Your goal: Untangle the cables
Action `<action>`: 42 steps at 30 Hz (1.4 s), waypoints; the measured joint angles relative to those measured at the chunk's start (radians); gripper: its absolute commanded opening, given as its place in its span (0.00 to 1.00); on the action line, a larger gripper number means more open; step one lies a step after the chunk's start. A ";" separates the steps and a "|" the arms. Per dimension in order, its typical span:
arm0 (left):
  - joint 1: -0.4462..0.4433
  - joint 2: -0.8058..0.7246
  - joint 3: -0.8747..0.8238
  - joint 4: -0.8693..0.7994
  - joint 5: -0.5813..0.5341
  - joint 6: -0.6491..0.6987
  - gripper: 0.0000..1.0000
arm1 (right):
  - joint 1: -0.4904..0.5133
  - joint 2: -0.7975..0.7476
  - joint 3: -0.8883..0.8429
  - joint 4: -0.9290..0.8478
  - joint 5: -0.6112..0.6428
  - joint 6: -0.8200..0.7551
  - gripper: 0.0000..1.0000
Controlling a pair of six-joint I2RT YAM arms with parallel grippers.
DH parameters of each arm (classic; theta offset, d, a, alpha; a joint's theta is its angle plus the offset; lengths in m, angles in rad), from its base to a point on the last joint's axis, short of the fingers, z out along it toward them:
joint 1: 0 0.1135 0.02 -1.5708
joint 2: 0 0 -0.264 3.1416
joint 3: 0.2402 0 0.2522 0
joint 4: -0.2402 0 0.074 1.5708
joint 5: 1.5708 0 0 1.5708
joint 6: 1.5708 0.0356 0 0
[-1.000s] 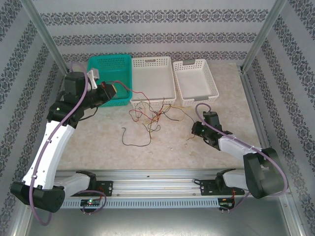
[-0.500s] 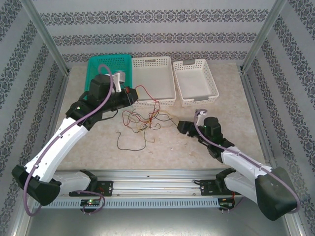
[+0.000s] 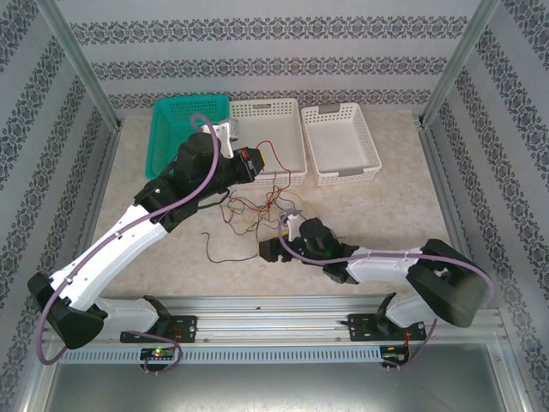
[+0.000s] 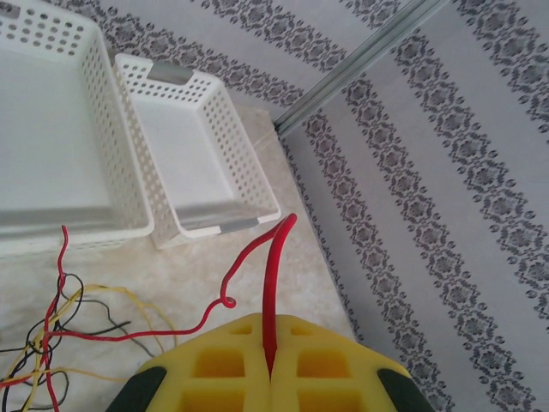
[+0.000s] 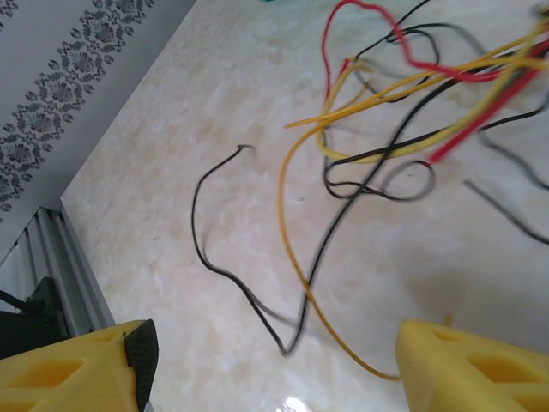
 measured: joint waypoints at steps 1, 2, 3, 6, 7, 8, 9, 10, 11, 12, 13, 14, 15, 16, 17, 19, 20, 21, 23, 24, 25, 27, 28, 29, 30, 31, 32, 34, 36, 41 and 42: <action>-0.006 0.000 0.002 0.008 -0.006 -0.001 0.00 | 0.012 0.026 0.007 0.015 0.026 0.013 0.74; -0.014 0.000 0.003 0.018 -0.013 -0.001 0.00 | 0.017 0.052 0.010 0.035 0.051 0.027 0.75; -0.020 0.000 0.004 0.023 -0.020 -0.001 0.00 | 0.017 0.074 0.010 0.053 0.068 0.038 0.75; -0.040 -0.002 0.005 0.031 -0.036 -0.001 0.00 | 0.017 0.153 0.010 0.120 0.122 0.076 0.76; -0.047 -0.004 0.005 0.033 -0.042 -0.001 0.00 | 0.017 0.179 0.010 0.148 0.135 0.087 0.76; -0.055 -0.008 0.005 0.034 -0.047 -0.001 0.00 | 0.017 0.200 0.011 0.174 0.145 0.098 0.76; -0.063 -0.013 0.005 0.034 -0.054 -0.001 0.00 | 0.017 0.218 0.012 0.200 0.152 0.106 0.76; -0.071 -0.020 0.005 0.034 -0.059 -0.001 0.00 | 0.017 0.240 0.014 0.235 0.159 0.112 0.76; -0.080 -0.028 0.005 0.035 -0.065 -0.001 0.00 | 0.017 0.264 0.018 0.277 0.167 0.122 0.76; -0.089 -0.037 0.005 0.036 -0.069 -0.001 0.00 | 0.017 0.286 0.021 0.317 0.178 0.130 0.76; -0.098 -0.047 0.005 0.037 -0.075 -0.001 0.00 | 0.017 0.311 0.024 0.362 0.189 0.139 0.76; -0.105 -0.057 0.005 0.039 -0.082 -0.001 0.00 | 0.017 0.333 0.026 0.402 0.200 0.150 0.76; -0.113 -0.066 0.004 0.042 -0.086 -0.001 0.00 | 0.017 0.360 0.028 0.447 0.212 0.161 0.75; -0.120 -0.077 0.002 0.043 -0.091 -0.001 0.00 | 0.017 0.384 0.031 0.484 0.223 0.169 0.74; -0.125 -0.086 -0.002 0.045 -0.095 -0.001 0.00 | 0.017 0.404 0.034 0.513 0.234 0.179 0.74; -0.136 -0.106 -0.015 0.047 -0.108 -0.002 0.00 | 0.017 0.443 0.041 0.569 0.264 0.196 0.72; -0.138 -0.113 -0.022 0.047 -0.110 -0.002 0.00 | 0.017 0.451 0.042 0.584 0.278 0.204 0.71; -0.140 -0.120 -0.030 0.048 -0.116 -0.002 0.00 | 0.017 0.455 0.042 0.597 0.295 0.208 0.69; -0.143 -0.132 -0.046 0.048 -0.123 -0.005 0.00 | 0.017 0.455 0.045 0.619 0.326 0.211 0.58; -0.145 -0.137 -0.052 0.048 -0.127 -0.005 0.00 | 0.017 0.454 0.048 0.626 0.338 0.209 0.51; -0.145 -0.142 -0.056 0.047 -0.133 -0.005 0.00 | 0.017 0.452 0.053 0.626 0.345 0.209 0.43; -0.145 -0.151 -0.059 0.045 -0.143 -0.005 0.00 | 0.017 0.444 0.056 0.625 0.359 0.208 0.28; -0.146 -0.156 -0.059 0.044 -0.148 -0.004 0.00 | 0.017 0.435 0.056 0.619 0.364 0.206 0.21; -0.148 -0.163 -0.059 0.041 -0.155 -0.004 0.00 | 0.017 0.425 0.056 0.611 0.369 0.208 0.17; -0.148 -0.171 -0.059 0.036 -0.163 0.000 0.00 | 0.017 0.411 0.055 0.602 0.373 0.206 0.12; -0.149 -0.179 -0.059 0.029 -0.169 0.004 0.00 | 0.017 0.393 0.051 0.591 0.378 0.203 0.09; -0.149 -0.187 -0.058 0.017 -0.179 0.008 0.00 | 0.017 0.376 0.046 0.580 0.380 0.202 0.07; -0.149 -0.202 -0.048 -0.014 -0.201 0.025 0.00 | 0.016 0.332 0.031 0.547 0.379 0.187 0.02; -0.148 -0.212 -0.025 -0.053 -0.225 0.044 0.00 | 0.016 0.287 0.019 0.501 0.377 0.172 0.00; -0.132 -0.223 0.080 -0.165 -0.291 0.108 0.00 | 0.008 0.140 -0.011 0.343 0.354 0.130 0.00; -0.125 -0.225 0.100 -0.183 -0.303 0.121 0.00 | 0.008 0.113 -0.018 0.315 0.351 0.123 0.00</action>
